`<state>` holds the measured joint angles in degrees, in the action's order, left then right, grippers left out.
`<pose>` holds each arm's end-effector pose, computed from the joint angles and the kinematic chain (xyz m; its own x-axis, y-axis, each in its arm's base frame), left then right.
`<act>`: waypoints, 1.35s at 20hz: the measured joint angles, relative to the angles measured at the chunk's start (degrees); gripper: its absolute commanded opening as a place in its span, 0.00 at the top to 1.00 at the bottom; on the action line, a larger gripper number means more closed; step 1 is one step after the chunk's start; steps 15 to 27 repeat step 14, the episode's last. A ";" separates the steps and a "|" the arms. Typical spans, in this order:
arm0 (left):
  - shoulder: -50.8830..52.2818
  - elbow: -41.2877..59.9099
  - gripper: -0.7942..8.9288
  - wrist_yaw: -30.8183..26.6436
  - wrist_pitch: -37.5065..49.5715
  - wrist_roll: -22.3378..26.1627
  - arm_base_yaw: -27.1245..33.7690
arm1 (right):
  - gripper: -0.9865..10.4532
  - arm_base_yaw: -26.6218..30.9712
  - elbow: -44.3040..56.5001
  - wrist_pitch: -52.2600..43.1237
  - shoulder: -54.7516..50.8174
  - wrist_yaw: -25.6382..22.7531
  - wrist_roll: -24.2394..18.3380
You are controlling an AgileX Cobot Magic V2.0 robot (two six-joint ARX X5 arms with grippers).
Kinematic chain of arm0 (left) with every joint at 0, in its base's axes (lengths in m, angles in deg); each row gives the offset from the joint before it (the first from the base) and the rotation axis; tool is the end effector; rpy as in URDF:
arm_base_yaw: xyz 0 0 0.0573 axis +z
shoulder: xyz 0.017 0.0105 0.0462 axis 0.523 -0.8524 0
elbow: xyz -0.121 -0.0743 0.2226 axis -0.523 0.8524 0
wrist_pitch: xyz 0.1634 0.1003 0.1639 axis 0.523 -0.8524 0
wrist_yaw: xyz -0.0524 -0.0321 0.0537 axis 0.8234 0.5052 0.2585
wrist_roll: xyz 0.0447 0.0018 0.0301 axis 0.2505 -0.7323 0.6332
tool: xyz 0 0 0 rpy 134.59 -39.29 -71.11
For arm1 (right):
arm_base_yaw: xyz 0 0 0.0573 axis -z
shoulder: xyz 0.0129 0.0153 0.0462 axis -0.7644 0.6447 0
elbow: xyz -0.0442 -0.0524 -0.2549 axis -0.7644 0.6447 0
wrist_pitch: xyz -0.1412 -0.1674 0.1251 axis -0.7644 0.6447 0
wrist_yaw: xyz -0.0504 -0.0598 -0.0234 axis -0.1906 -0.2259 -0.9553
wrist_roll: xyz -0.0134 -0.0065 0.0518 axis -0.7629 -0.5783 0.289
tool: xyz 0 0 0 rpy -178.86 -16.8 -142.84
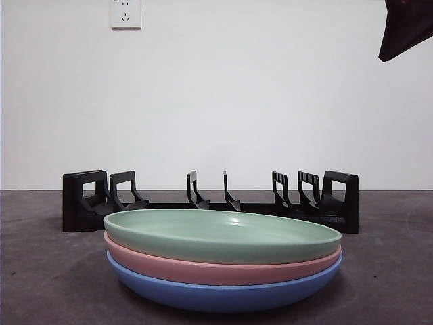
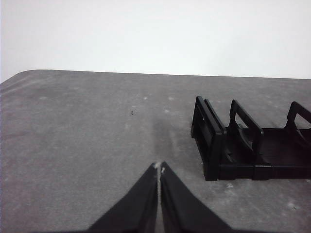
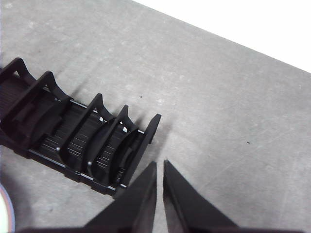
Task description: Place the plate
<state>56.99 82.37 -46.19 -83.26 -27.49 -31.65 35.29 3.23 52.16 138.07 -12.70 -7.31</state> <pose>0.0959 -0.0015 0.1654 0.9966 -0.0519 -0.0638 0.0490 0.9978 -0.0451 0.2256 0.0583 0.3289 0.8350 0.2070 -0.5099 -0.3246 0.9335 -0.1527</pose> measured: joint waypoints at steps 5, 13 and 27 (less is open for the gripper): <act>0.00 0.00 0.91 0.00 -0.02 -0.02 0.00 | 0.90 0.55 3.96 -4.07 -8.02 -2.67 -0.83; 0.00 0.00 0.91 0.00 -0.02 -0.02 0.00 | 0.90 7.41 41.35 -21.24 -40.76 -2.47 2.21; 0.00 0.00 0.91 0.00 -0.02 -0.02 0.00 | 0.90 8.41 43.21 -21.09 -43.58 -2.47 2.36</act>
